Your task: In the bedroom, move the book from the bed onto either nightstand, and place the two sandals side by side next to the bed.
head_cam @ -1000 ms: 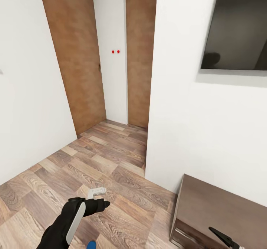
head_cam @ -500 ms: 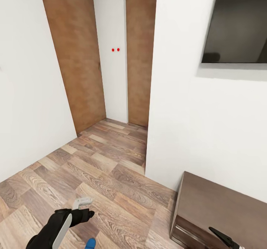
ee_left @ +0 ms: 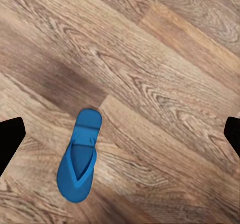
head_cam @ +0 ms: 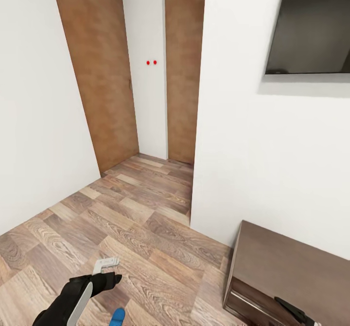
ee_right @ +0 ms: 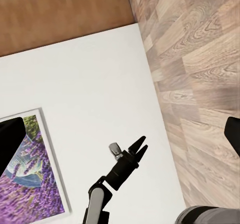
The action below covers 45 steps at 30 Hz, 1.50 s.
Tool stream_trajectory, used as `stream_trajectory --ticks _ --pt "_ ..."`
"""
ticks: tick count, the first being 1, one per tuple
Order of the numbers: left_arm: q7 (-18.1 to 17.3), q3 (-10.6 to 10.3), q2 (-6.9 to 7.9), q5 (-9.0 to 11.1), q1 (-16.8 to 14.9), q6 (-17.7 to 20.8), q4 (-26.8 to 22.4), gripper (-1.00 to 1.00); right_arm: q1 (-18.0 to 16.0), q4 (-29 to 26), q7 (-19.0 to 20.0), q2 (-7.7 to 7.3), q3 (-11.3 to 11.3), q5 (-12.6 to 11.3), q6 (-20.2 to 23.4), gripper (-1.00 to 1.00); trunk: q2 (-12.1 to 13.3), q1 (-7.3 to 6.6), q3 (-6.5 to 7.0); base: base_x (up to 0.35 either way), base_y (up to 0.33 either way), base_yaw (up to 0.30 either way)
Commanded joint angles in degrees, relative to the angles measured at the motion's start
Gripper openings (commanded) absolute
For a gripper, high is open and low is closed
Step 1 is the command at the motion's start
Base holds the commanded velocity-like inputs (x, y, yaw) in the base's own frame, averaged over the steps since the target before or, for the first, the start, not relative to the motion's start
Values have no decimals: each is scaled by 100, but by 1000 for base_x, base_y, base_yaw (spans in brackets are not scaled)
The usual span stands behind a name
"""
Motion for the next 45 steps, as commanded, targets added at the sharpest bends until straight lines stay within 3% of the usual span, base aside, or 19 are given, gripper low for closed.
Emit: stream_trajectory --ticks 1,14,45 --pt "-4 0 3 25 -4 21 -6 100 -3 2 15 -6 -9 2 24 100 -44 22 -24 0 0 0" --pt "-6 146 -4 43 -2 20 -9 100 -3 -7 15 -28 -150 -6 24 100 -565 307 -257 0 0 0" --pt "-15 125 -39 40 -1 8 -8 100 -3 2 17 0 -160 2 24 100 -1809 988 -814 0 0 0"
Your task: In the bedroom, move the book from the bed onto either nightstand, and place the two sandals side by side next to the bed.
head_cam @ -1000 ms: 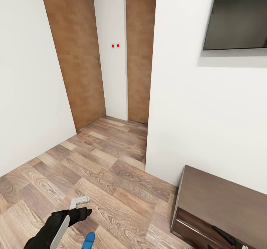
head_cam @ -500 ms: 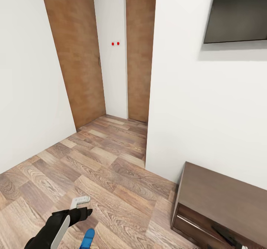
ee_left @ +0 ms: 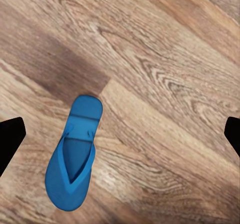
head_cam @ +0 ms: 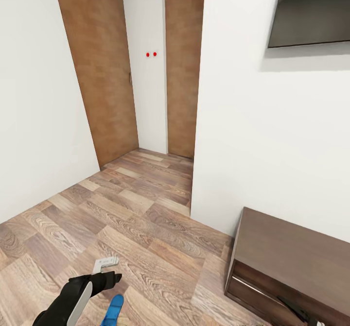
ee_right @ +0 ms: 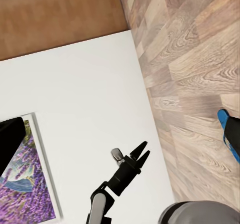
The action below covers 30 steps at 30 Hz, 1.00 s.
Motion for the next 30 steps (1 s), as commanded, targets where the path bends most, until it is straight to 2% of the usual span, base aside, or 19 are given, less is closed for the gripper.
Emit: stream_trajectory --ticks 1,9,30 --pt "-19 8 -1 10 -1 31 -7 100 -3 1 14 0 -6 2 24 100 -44 21 -24 0 0 0" --pt "-19 5 -3 14 0 27 -4 100 -3 1 13 0 -6 2 24 100 -365 197 -168 0 0 0" --pt "-19 -1 -3 14 0 26 -4 100 -3 1 9 0 -6 2 24 100 -393 251 -633 0 0 0"
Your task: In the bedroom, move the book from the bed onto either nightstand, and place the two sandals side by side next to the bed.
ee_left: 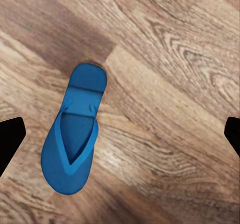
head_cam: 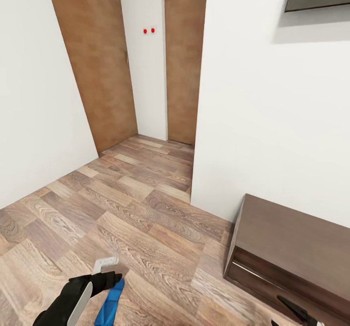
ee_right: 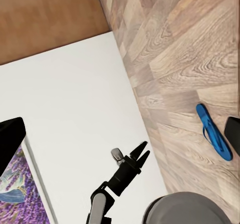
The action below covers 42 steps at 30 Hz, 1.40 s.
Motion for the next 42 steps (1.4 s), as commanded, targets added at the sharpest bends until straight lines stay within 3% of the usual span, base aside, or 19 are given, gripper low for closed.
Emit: stream_trajectory --ticks 1,42 --pt "-17 8 0 11 -2 30 -7 100 -3 1 13 0 -6 3 23 100 -4 1 -28 0 0 0" --pt "-17 15 0 11 -4 21 -7 100 -3 1 10 4 1 3 23 100 -59 107 -936 0 0 0"
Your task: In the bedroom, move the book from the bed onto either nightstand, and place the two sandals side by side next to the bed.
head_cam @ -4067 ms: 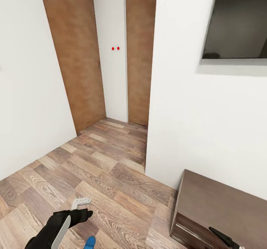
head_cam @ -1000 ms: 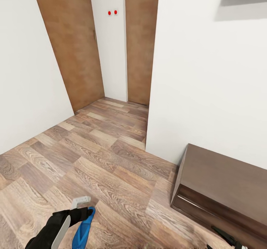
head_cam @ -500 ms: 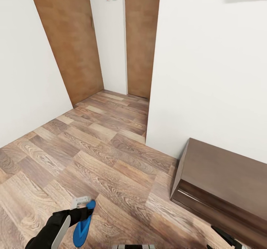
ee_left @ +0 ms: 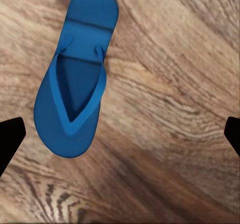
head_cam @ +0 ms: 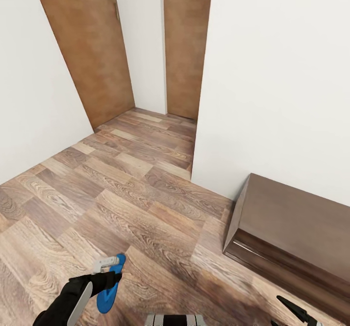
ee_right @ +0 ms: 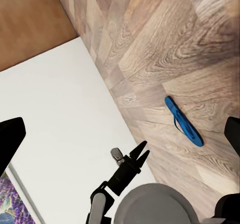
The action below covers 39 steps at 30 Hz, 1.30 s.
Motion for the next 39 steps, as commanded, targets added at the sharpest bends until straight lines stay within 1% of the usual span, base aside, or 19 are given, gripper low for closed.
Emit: stream_trajectory --ticks 1,15,19,22,23,24,25,27,28,29,30,31,32,34,38,39 --pt "-18 10 0 11 0 30 -7 100 -2 1 15 0 -5 3 23 100 -3 1 -27 0 0 0" --pt "-14 20 0 -7 0 17 -8 100 -2 1 14 4 -6 3 23 100 -22 37 -337 0 0 0" --pt "18 29 0 -37 -20 -35 -69 100 -2 1 14 1 -7 3 23 100 -22 37 -337 0 0 0" --pt "486 26 1 -132 -88 -46 -246 100 -2 1 14 3 -9 3 17 100 -22 37 -337 0 0 0" --pt "815 24 -11 -155 -134 -47 -347 100 -2 1 13 4 -8 3 16 100 -22 37 -337 0 0 0" --pt "1329 19 -75 -173 -210 -52 -454 100 -2 1 13 4 -6 3 15 100 -22 37 -337 0 0 0" --pt "1604 13 -154 -179 -247 -51 -499 100 -2 1 13 4 -5 3 15 100 -22 37 -337 0 0 0" --pt "1850 2 -257 -187 -280 -49 -537 100 -2 1 13 5 -5 3 15 100 -22 37 -337 0 0 0" --pt "1902 -7 -279 -188 -287 -47 -544 100 -2 1 13 5 -5 3 15 100 -22 37 -337 0 0 0" --pt "2001 -88 -320 -190 -301 -48 -551 100 -2 1 13 5 -5 3 15 100 -22 37 -337 0 0 0" --pt "2021 -137 -325 -190 -304 -50 -548 100 -2 1 13 5 -5 3 15 100 -22 37 -337 0 0 0" --pt "2046 -258 -323 -191 -308 -63 -536 100 -2 1 13 5 -4 3 15 100 -22 37 -337 0 0 0" --pt "2057 -320 -322 -192 -309 -74 -530 100 -2 1 13 5 -4 3 14 100 -22 37 -337 0 0 0" --pt "2083 -518 -317 -194 -313 -122 -513 100 -2 1 13 5 -4 3 14 100 -22 37 -337 0 0 0" --pt "2092 -630 -335 -192 -314 -154 -496 100 -2 1 13 5 -4 3 14 100 -22 37 -337 0 0 0" --pt "2092 -654 -335 -192 -315 -154 -494 100 -2 1 13 5 -4 3 14 100 -23 40 -360 0 0 0"
